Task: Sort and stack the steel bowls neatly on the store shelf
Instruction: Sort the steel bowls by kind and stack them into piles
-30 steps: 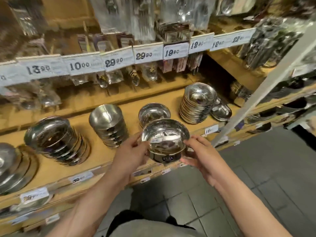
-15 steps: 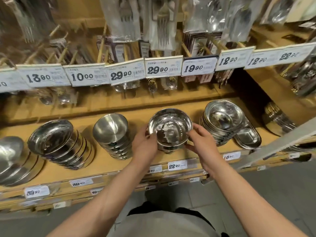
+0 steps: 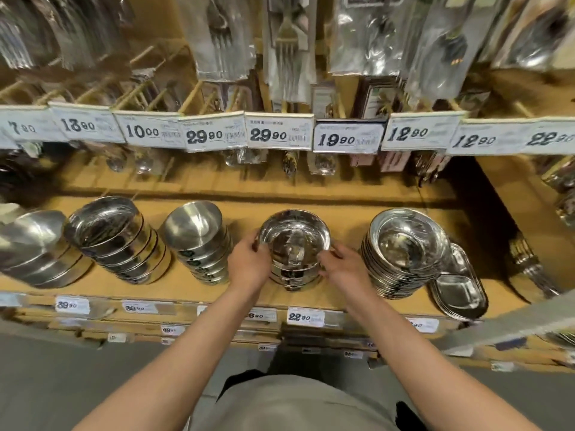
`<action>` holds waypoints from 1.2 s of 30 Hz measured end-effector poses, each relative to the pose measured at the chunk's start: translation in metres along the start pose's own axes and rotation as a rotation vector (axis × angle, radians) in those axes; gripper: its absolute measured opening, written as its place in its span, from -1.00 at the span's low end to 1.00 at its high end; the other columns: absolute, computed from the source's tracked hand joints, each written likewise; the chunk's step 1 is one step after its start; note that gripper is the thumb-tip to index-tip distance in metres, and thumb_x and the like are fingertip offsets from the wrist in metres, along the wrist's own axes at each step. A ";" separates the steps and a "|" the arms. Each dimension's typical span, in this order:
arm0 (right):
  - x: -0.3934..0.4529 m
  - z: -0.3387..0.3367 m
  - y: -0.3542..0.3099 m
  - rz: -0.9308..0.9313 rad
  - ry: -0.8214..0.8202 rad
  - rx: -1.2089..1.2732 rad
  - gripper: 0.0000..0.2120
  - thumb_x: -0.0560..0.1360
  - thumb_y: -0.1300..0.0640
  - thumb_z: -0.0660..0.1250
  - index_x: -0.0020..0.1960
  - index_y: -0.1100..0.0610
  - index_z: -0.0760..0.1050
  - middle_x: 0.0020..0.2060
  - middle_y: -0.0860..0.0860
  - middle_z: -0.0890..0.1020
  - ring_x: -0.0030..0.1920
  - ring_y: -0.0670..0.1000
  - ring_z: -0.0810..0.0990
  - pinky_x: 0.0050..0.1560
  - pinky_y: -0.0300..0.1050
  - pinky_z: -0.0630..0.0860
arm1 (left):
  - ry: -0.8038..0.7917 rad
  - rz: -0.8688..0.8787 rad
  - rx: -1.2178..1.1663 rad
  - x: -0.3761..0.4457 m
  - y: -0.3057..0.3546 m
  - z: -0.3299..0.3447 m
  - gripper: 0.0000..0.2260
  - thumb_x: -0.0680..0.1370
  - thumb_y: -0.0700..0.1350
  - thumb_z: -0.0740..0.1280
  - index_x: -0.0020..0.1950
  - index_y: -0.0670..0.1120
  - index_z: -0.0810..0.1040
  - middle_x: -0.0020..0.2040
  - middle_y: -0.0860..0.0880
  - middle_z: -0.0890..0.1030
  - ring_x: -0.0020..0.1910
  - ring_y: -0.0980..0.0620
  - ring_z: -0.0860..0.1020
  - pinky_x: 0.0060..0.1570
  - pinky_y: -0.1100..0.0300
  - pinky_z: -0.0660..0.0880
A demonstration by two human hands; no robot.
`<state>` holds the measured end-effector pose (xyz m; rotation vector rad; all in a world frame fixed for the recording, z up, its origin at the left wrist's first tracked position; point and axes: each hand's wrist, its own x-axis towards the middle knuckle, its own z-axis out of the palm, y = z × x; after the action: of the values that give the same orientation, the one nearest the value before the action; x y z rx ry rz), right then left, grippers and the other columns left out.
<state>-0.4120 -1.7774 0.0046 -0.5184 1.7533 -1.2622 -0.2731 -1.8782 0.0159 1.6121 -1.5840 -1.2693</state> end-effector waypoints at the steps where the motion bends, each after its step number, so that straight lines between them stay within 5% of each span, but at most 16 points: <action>1: 0.002 0.000 0.000 0.011 0.003 -0.005 -0.57 0.60 0.08 0.37 0.45 -0.09 0.45 0.23 -0.12 0.58 0.23 0.03 0.63 0.32 0.13 0.56 | 0.004 -0.009 -0.006 0.000 0.000 0.001 -0.66 0.67 -0.19 0.23 0.42 0.00 0.54 0.12 0.09 0.61 0.03 0.07 0.58 0.02 0.17 0.49; 4: 0.011 0.000 0.001 0.020 0.001 -0.045 -0.56 0.60 0.09 0.37 0.46 -0.09 0.43 0.03 -0.24 0.53 0.15 -0.01 0.63 0.28 0.06 0.58 | 0.002 -0.014 -0.013 0.000 -0.001 0.003 -0.67 0.67 -0.19 0.23 0.41 0.00 0.55 0.13 0.08 0.62 0.16 0.01 0.56 0.12 0.12 0.46; 6: 0.016 0.000 0.004 0.036 0.004 -0.070 -0.71 0.60 0.10 0.37 0.23 -0.23 0.53 -0.10 -0.29 0.52 0.04 -0.07 0.65 0.16 -0.04 0.63 | 0.005 -0.009 0.000 0.002 -0.003 0.003 -0.66 0.67 -0.20 0.23 0.42 0.00 0.54 0.12 0.10 0.60 0.16 0.02 0.55 0.10 0.15 0.43; 9: 0.020 0.002 0.008 0.022 0.017 -0.083 -0.65 0.59 0.11 0.36 -0.12 -0.37 0.43 -0.18 -0.28 0.55 -0.05 -0.11 0.66 -0.02 -0.17 0.61 | 0.011 -0.002 0.016 0.005 -0.006 0.003 -0.65 0.67 -0.20 0.24 0.45 -0.01 0.53 0.11 0.11 0.62 0.04 0.10 0.60 -0.04 0.26 0.47; 12: 0.020 0.003 0.008 0.017 0.058 -0.104 -0.63 0.56 0.11 0.36 -0.20 -0.37 0.40 -0.25 -0.28 0.52 -0.05 0.02 0.69 0.06 0.02 0.63 | -0.006 -0.007 0.006 0.008 -0.009 0.003 -0.62 0.67 -0.20 0.24 0.48 -0.02 0.49 0.12 0.06 0.67 -0.21 0.30 0.55 -0.37 0.50 0.46; 14: 0.020 0.003 0.008 0.014 0.078 -0.113 -0.63 0.56 0.10 0.36 -0.22 -0.35 0.41 -0.28 -0.27 0.51 -0.03 0.07 0.70 0.12 0.11 0.64 | -0.009 -0.009 0.002 0.010 -0.010 0.003 -0.62 0.66 -0.20 0.24 0.49 -0.03 0.49 0.09 0.06 0.67 -0.24 0.29 0.54 -0.37 0.48 0.47; 20: 0.020 0.004 0.009 -0.006 0.073 -0.089 -0.65 0.57 0.11 0.36 -0.19 -0.34 0.41 -0.20 -0.23 0.52 0.03 0.09 0.68 0.21 0.19 0.60 | -0.009 -0.007 0.013 0.011 -0.013 0.002 -0.61 0.66 -0.19 0.23 0.49 -0.02 0.48 0.10 0.08 0.65 -0.31 0.34 0.54 -0.33 0.46 0.47; 27: 0.020 0.005 0.006 -0.028 0.060 -0.085 -0.69 0.57 0.13 0.36 -0.16 -0.29 0.45 -0.18 -0.21 0.55 0.03 0.06 0.66 0.23 0.18 0.59 | 0.006 -0.018 0.015 0.012 -0.009 0.002 -0.64 0.64 -0.19 0.24 0.43 -0.01 0.54 0.15 0.04 0.66 -0.13 0.25 0.56 -0.15 0.25 0.51; 32: 0.019 0.004 0.002 -0.020 0.024 -0.126 -0.71 0.59 0.10 0.33 0.28 -0.13 0.53 -0.16 -0.28 0.50 0.03 0.00 0.64 0.23 0.13 0.60 | -0.010 -0.043 -0.025 0.011 -0.007 0.002 -0.63 0.64 -0.17 0.25 0.45 -0.02 0.52 0.11 0.02 0.67 -0.06 0.12 0.62 0.00 0.12 0.57; 36: 0.015 -0.003 0.002 -0.014 -0.003 -0.131 -0.73 0.59 0.02 0.34 0.28 -0.15 0.54 0.00 -0.22 0.58 0.12 0.01 0.62 0.28 0.14 0.57 | -0.028 -0.073 -0.064 0.002 -0.014 -0.004 -0.60 0.65 -0.09 0.28 0.51 -0.04 0.45 -0.12 0.14 0.61 -0.12 0.12 0.57 0.16 0.00 0.58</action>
<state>-0.4215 -1.7863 -0.0028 -0.6087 1.8410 -1.1604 -0.2634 -1.8789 0.0048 1.6317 -1.4977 -1.3724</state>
